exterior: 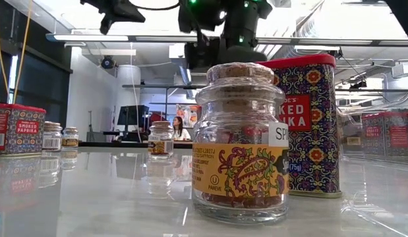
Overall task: Sort spices by type
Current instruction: Put the red seasoning can into the middle transparent bin
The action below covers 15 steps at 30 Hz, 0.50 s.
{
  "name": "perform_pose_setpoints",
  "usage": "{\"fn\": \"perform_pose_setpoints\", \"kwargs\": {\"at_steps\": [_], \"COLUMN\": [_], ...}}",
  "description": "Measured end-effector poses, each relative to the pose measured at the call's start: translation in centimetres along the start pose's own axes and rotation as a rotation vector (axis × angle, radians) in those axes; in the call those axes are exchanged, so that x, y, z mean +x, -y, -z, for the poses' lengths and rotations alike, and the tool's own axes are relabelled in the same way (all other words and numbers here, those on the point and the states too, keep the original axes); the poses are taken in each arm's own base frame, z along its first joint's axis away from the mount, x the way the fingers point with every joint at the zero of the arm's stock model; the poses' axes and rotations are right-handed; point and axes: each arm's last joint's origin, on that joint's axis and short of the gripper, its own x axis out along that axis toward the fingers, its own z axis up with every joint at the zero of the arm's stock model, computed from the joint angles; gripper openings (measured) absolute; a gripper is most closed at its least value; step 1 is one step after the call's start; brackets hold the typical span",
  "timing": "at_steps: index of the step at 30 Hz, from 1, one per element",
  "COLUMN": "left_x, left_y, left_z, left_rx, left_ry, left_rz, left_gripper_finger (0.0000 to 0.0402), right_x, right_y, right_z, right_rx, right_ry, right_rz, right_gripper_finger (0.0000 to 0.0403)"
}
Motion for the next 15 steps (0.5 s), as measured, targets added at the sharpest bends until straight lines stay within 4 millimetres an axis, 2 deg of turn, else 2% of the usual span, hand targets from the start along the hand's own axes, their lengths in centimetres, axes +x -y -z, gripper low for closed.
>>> {"fn": "perform_pose_setpoints", "kwargs": {"at_steps": [4,8,12,15], "left_x": [1.6,3.4,5.3,6.6], "left_y": [0.0,-0.2,-0.6,-0.7], "left_z": [-0.3,0.0,0.8,1.4], "left_rx": [-0.045,-0.109,-0.168,-0.190], "left_ry": [0.030,-0.001,-0.063,-0.104], "left_rz": [0.009,0.001,-0.020,-0.010], "left_gripper_finger": [0.0000,0.0000,0.0000,0.0000], "right_x": [-3.1,-6.8,-11.6,-14.2], "right_y": [0.9,2.1,2.6,2.1], "right_z": [0.4,2.2,5.4,9.1], "right_rx": [0.037,0.146,0.278,0.429], "right_ry": [0.058,0.039,0.037,0.083], "right_rz": [0.016,0.099,0.208,0.249], "right_gripper_finger": [0.0210,0.0210,0.0210,0.0210]}}
